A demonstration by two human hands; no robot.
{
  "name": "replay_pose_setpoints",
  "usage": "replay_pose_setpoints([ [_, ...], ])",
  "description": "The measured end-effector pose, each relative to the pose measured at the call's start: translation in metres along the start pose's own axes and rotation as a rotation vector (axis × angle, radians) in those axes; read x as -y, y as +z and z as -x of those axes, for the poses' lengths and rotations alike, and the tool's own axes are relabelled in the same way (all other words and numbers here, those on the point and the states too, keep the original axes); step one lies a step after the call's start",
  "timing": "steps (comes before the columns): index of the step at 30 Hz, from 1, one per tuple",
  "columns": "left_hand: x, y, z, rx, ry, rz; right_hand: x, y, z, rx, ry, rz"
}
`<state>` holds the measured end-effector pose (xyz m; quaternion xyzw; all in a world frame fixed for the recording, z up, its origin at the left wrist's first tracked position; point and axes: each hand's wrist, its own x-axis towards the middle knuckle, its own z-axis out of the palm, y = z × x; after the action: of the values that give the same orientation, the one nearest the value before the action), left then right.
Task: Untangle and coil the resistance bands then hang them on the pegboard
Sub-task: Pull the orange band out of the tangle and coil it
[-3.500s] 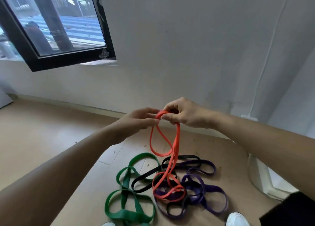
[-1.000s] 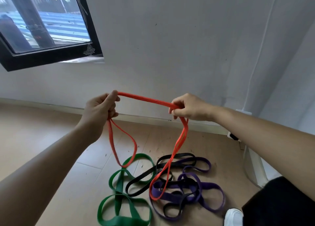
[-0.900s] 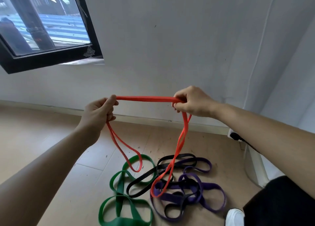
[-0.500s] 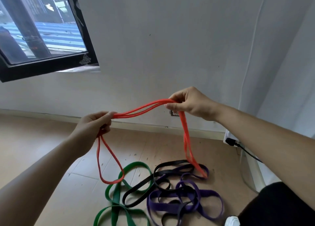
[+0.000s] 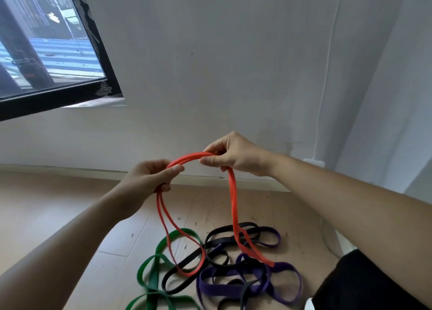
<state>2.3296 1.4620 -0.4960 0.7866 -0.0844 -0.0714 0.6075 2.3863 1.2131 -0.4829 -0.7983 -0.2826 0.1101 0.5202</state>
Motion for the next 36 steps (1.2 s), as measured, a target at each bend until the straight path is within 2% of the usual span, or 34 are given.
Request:
replay_pose_setpoints([
  [3,-0.003,0.008,-0.002,-0.044,0.004,0.021,-0.001,0.001,-0.001,0.011,0.000,0.010],
  [7,-0.005,0.010,0.001,-0.084,0.053,-0.079,-0.004,-0.002,0.000,0.008,0.000,-0.005],
  [12,-0.008,0.014,0.004,0.019,0.072,-0.142,0.000,0.005,-0.001,0.025,-0.051,-0.001],
  [14,-0.008,0.015,0.003,0.013,0.082,-0.136,0.001,0.005,-0.001,0.032,-0.048,0.001],
  [21,-0.018,0.023,0.001,-0.210,0.209,-0.035,-0.010,0.001,-0.003,0.109,0.049,0.001],
  [31,-0.019,-0.004,-0.003,-0.506,0.187,0.127,-0.052,-0.022,0.000,0.163,0.212,0.157],
  [36,-0.017,-0.018,-0.002,-0.580,0.176,0.213,-0.059,-0.031,0.002,0.150,0.273,0.147],
])
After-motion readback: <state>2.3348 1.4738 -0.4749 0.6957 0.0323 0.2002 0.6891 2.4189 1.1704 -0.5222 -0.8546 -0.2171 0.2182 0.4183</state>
